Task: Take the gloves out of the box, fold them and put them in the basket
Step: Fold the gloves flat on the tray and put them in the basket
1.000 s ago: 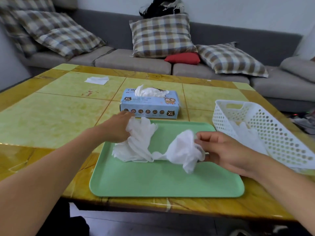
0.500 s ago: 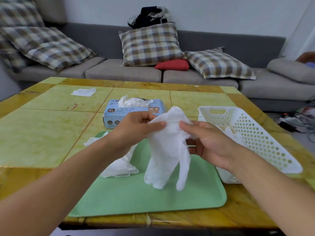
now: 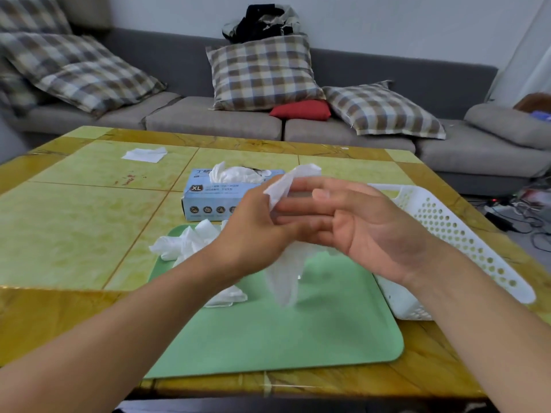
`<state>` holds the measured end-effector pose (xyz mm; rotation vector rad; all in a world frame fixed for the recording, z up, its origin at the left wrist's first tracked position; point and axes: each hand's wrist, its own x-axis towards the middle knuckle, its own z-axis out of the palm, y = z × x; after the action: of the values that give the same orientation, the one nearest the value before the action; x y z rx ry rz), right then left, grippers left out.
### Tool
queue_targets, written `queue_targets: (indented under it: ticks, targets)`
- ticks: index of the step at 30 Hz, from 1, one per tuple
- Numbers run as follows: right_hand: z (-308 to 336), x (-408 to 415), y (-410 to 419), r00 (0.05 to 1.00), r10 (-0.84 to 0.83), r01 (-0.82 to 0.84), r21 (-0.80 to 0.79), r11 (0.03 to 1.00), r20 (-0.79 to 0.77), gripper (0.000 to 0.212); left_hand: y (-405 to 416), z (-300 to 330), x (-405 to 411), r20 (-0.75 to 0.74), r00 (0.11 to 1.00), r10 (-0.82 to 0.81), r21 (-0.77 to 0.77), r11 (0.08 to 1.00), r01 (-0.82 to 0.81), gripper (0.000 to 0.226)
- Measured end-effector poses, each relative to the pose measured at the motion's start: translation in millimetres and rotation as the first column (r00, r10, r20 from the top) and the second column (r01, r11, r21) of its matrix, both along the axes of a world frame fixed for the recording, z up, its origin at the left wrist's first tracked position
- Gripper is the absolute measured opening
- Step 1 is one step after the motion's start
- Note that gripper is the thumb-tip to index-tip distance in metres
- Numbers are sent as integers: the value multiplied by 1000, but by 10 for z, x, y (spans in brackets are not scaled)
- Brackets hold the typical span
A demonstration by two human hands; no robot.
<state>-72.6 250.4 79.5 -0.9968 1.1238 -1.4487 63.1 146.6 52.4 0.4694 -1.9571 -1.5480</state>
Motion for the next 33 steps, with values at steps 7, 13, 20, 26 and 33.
queue_targets:
  ticks: [7,13,20,26,33]
  targets:
    - [-104,-220,2,890,-327,359,44,932,-318,70,-58,88,9,-56,992,-112,521,845,124,30]
    - [-185,-212,29,986,-162,164,228,960,-27,42,-60,179,40,65,971,-228,560,814,153,33]
    - [-322,-305,-75,975,-176,216,384,898,-137,25,-307,-20,36,394,916,-80,326,944,-58,28]
    - [-365,-356,-216,887,-425,440,48,897,-179,15,-351,-136,-76,86,984,157,46,986,-161,18]
    - [-200,-492,33,763,-463,377,-271,886,-452,15,-349,30,-102,-99,991,89,-520,844,-127,29]
